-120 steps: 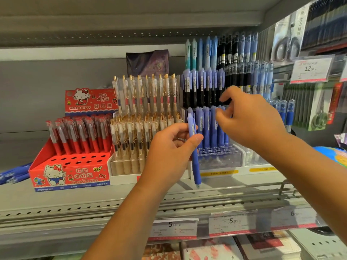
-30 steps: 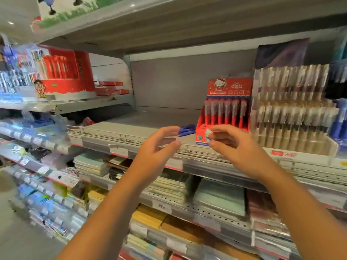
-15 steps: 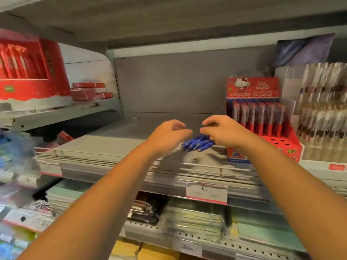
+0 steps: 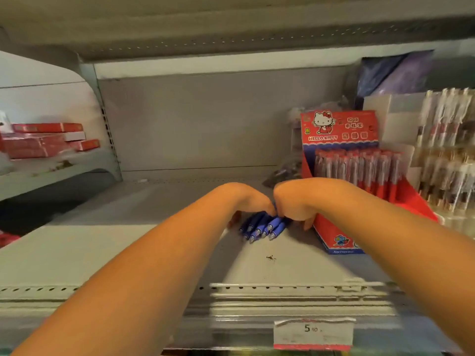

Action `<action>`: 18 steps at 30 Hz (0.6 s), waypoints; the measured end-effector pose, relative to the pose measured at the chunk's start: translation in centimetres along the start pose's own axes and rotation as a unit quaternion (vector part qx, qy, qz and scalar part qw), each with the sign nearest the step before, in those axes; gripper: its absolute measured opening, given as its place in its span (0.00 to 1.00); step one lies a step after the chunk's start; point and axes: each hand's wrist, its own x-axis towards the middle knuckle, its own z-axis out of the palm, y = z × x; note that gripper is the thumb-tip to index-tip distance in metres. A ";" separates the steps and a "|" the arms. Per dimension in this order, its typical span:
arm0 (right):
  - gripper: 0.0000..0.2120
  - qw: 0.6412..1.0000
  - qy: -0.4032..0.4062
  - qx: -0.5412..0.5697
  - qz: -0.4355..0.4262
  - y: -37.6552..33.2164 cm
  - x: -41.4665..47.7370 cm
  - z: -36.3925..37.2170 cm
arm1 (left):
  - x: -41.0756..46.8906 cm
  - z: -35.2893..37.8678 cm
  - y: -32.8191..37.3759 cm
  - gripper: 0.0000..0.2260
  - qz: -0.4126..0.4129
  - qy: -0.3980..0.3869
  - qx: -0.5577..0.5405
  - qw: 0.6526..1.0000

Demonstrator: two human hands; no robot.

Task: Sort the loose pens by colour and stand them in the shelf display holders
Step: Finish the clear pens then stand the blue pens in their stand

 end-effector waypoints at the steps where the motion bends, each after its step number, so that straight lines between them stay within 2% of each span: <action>1: 0.05 0.999 -0.015 -0.035 0.005 -0.1 0.4 0.1 | 0.3 -0.2 0.0 0.18 0.009 -0.011 0.012 1.000; 5: 0.13 0.996 -0.062 -0.048 0.033 -0.6 0.6 0.3 | 0.7 -0.9 -0.5 0.19 0.044 -0.042 0.027 0.998; 8: 0.10 0.996 -0.052 -0.046 0.051 -1.3 0.5 0.7 | 0.6 -1.3 -0.8 0.18 0.089 -0.072 0.038 0.993; 10: 0.11 0.997 -0.046 -0.029 0.048 -1.8 0.7 1.1 | 0.7 -1.3 -1.0 0.18 0.112 -0.102 0.043 0.988; 13: 0.15 0.999 -0.033 0.001 0.028 -1.8 1.2 1.6 | 1.1 -1.6 -1.6 0.25 0.117 -0.089 0.050 0.988; 16: 0.17 1.000 -0.014 0.004 0.015 -2.0 1.2 1.8 | 1.3 -1.8 -1.9 0.18 0.131 -0.089 0.035 0.987; 18: 0.16 1.000 -0.018 -0.001 0.018 -1.9 0.9 1.7 | 1.5 -1.5 -1.9 0.17 0.128 -0.093 0.043 0.986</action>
